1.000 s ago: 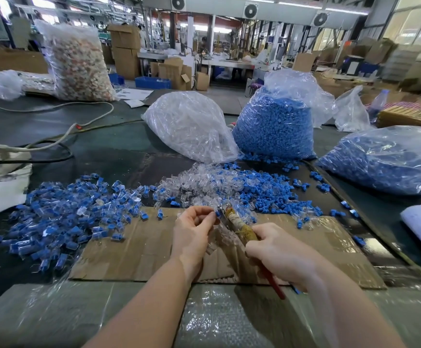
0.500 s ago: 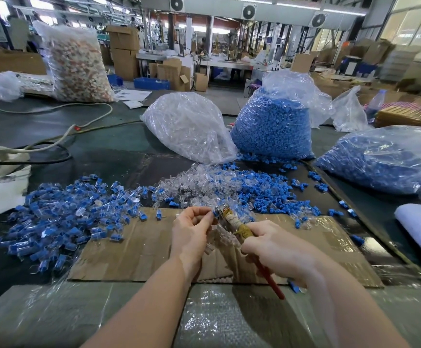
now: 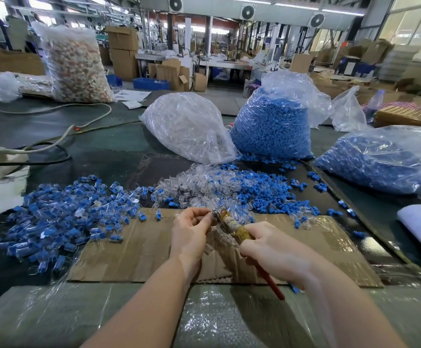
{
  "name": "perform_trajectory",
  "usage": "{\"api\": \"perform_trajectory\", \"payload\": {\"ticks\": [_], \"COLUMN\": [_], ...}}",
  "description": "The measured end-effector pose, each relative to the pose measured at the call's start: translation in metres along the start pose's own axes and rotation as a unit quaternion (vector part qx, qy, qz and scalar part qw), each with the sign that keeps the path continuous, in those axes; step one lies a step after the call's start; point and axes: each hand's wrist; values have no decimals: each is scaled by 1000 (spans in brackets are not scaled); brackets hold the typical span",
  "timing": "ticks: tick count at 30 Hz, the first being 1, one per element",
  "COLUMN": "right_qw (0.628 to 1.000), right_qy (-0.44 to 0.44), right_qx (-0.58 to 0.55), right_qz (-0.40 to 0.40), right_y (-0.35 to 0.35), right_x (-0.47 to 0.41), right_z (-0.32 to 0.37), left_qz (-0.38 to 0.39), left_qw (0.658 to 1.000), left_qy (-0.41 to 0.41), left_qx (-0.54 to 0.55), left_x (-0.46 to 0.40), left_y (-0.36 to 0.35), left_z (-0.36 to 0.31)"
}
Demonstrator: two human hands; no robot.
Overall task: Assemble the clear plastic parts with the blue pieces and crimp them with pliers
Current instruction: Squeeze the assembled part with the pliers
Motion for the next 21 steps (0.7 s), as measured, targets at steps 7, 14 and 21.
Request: {"api": "perform_trajectory", "payload": {"ticks": [7, 14, 21], "right_qw": [998, 992, 940], "right_qy": [22, 1, -171], "right_qx": [27, -74, 204], "right_qz": [-43, -102, -213], "right_y": [-8, -3, 5], "right_x": [-5, -13, -41], "right_z": [-5, -25, -71], "left_qz": [1, 4, 17], "left_qw": [1000, 1000, 998], "left_qy": [-4, -15, -49], "left_qx": [14, 23, -41], "left_x": [0, 5, 10], "left_y": [0, 2, 0], "left_z": [-1, -2, -1]}}
Point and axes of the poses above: each hand's wrist, its own x-axis away from the middle knuckle, its own y-axis out of the back of the hand, z = x × y, and after that the axes turned 13 degrees about x, right-handed
